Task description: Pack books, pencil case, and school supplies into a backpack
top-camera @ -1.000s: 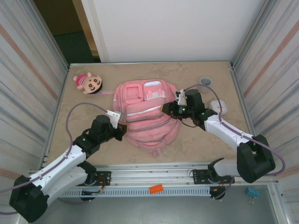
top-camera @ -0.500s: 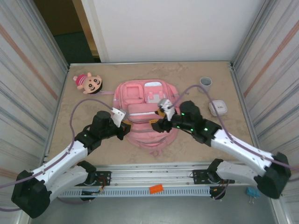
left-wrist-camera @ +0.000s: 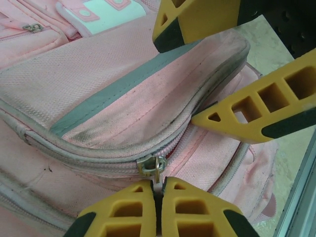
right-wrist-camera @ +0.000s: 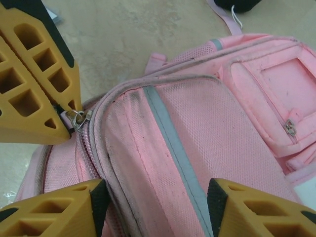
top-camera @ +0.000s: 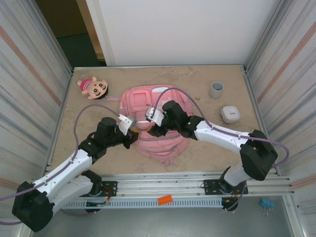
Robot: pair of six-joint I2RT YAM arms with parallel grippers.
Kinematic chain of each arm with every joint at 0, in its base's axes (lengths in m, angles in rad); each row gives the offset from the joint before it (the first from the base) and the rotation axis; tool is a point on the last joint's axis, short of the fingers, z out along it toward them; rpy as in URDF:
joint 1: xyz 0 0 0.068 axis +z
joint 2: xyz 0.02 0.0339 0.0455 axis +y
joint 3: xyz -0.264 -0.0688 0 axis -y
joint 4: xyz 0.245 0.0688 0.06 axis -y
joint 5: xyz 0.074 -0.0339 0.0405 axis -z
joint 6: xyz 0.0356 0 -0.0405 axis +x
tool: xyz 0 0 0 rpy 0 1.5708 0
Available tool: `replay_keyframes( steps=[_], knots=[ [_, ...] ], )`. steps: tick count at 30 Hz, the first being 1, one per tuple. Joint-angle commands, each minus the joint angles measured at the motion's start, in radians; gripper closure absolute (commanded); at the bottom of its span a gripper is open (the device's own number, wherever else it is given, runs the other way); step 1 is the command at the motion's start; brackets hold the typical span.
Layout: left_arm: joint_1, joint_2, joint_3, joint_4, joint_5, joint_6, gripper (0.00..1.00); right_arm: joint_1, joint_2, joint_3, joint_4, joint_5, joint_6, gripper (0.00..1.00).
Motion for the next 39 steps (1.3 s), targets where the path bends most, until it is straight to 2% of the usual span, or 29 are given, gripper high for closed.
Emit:
replay_keyframes(
  steps=[1,3,5,7,10,14,18,21,22,23,24,25,29,33,35,39],
  knots=[
    [-0.001,0.002,0.043,0.071,0.040,0.010,1.00,-0.008,0.026,0.035,-0.013,0.036,-0.039,0.69],
    [0.001,0.010,0.050,0.048,-0.012,-0.001,1.00,-0.017,0.015,0.036,-0.034,0.009,-0.046,0.86],
    [0.010,0.022,0.059,0.013,-0.078,-0.015,1.00,-0.026,-0.009,0.034,-0.060,-0.050,-0.067,0.92],
    [0.042,0.050,0.075,-0.030,-0.092,-0.029,1.00,-0.039,-0.039,0.021,-0.079,-0.129,-0.106,1.00],
    [0.087,0.082,0.084,-0.055,-0.078,-0.046,1.00,-0.062,-0.081,-0.002,-0.080,-0.212,-0.143,1.00],
    [0.116,0.089,0.075,-0.030,-0.117,-0.052,0.98,-0.110,-0.116,-0.009,-0.101,-0.313,-0.160,1.00],
    [0.163,0.133,0.092,-0.036,-0.117,-0.075,0.94,-0.138,-0.134,-0.015,-0.092,-0.346,-0.148,1.00],
    [0.178,0.163,0.122,-0.070,-0.129,-0.149,0.78,-0.143,-0.127,-0.016,-0.061,-0.340,-0.095,1.00],
    [0.178,0.167,0.135,-0.095,-0.139,-0.190,0.71,-0.146,-0.122,-0.014,-0.050,-0.339,-0.066,0.90],
    [0.178,0.172,0.150,-0.125,-0.157,-0.230,0.65,-0.151,-0.122,-0.012,-0.043,-0.345,-0.036,0.67],
    [0.178,0.174,0.160,-0.157,-0.173,-0.297,0.58,-0.156,-0.123,-0.011,-0.038,-0.352,-0.011,0.58],
    [0.178,0.179,0.172,-0.192,-0.188,-0.349,0.54,-0.159,-0.129,-0.012,-0.034,-0.355,0.019,0.55],
    [0.181,0.180,0.215,-0.361,-0.277,-0.515,0.46,-0.166,-0.171,-0.034,-0.021,-0.315,0.141,0.50],
    [0.236,0.155,0.218,-0.494,-0.311,-0.662,0.39,-0.166,-0.232,-0.086,0.027,-0.285,0.232,0.47],
    [0.296,0.124,0.193,-0.525,-0.312,-0.707,0.32,-0.166,-0.255,-0.102,0.041,-0.278,0.276,0.47],
    [0.423,0.102,0.160,-0.594,-0.352,-0.754,0.29,-0.162,-0.274,-0.102,0.022,-0.230,0.348,0.47]
  ],
)
